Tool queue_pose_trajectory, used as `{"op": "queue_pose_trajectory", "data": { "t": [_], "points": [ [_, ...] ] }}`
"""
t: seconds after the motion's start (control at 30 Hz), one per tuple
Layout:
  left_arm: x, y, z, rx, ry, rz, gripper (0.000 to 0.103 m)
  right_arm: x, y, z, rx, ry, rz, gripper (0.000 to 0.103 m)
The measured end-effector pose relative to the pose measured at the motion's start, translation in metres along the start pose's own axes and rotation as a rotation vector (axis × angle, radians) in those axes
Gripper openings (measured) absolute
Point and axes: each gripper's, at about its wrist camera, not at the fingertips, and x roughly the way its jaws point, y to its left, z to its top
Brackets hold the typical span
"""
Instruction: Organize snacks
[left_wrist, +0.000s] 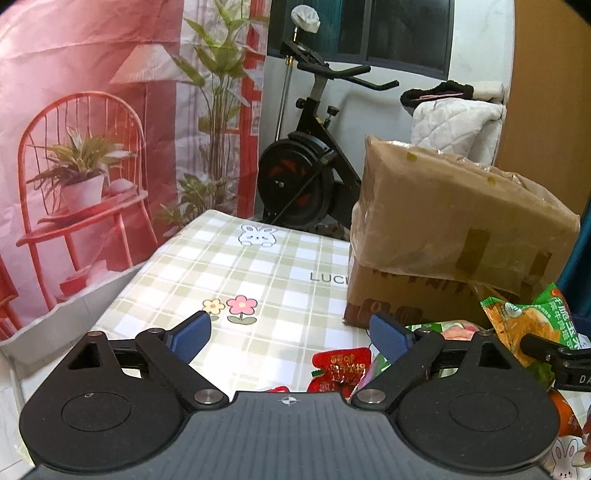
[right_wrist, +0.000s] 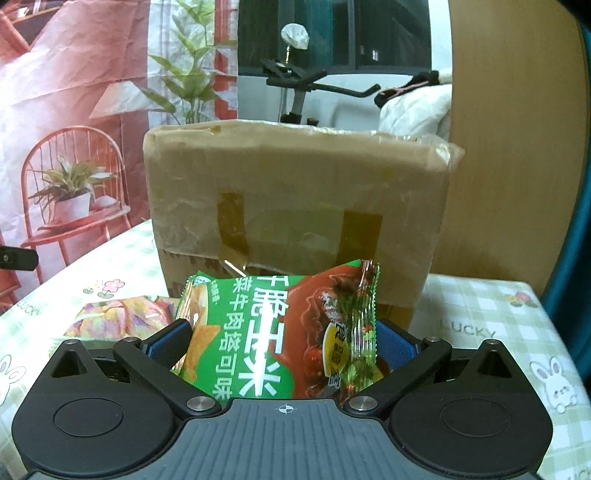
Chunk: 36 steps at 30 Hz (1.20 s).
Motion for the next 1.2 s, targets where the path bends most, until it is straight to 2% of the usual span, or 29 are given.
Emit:
{"op": "queue_pose_trajectory", "data": {
  "t": [0.13, 0.3, 0.37, 0.57, 0.63, 0.7, 0.77, 0.87, 1.03, 1.2],
  "points": [
    [0.003, 0.003, -0.001, -0.009, 0.016, -0.001, 0.091, 0.002, -0.006, -0.002, 0.052, 0.011, 0.023, 0.102],
    [0.006, 0.015, -0.001, -0.049, 0.027, 0.004, 0.085, -0.003, -0.008, -0.002, 0.05, 0.01, 0.04, 0.095],
    [0.008, 0.02, -0.002, -0.069, 0.037, 0.019, 0.083, -0.007, -0.007, -0.003, 0.041, -0.001, 0.036, 0.091],
    [0.019, 0.037, -0.011, -0.116, 0.072, 0.042, 0.077, -0.022, -0.009, -0.002, 0.065, -0.059, 0.005, 0.091],
    [0.028, 0.04, -0.018, -0.112, 0.098, 0.045, 0.069, -0.024, -0.01, -0.001, 0.072, -0.058, -0.012, 0.091],
    [0.039, 0.042, -0.028, -0.1, 0.146, 0.049, 0.056, -0.024, -0.012, -0.001, 0.079, -0.052, -0.027, 0.091],
    [0.046, 0.045, -0.038, -0.106, 0.193, 0.046, 0.052, -0.025, -0.014, -0.003, 0.091, -0.05, -0.032, 0.091],
    [0.056, 0.048, -0.049, -0.113, 0.242, 0.027, 0.052, -0.025, -0.017, -0.005, 0.1, -0.05, -0.03, 0.091],
    [0.065, 0.04, -0.058, -0.04, 0.283, 0.009, 0.052, -0.024, -0.017, -0.003, 0.11, -0.052, -0.026, 0.091],
    [0.069, 0.038, -0.062, -0.041, 0.295, -0.026, 0.059, -0.025, -0.017, -0.006, 0.1, -0.056, -0.016, 0.091]
  ]
}}
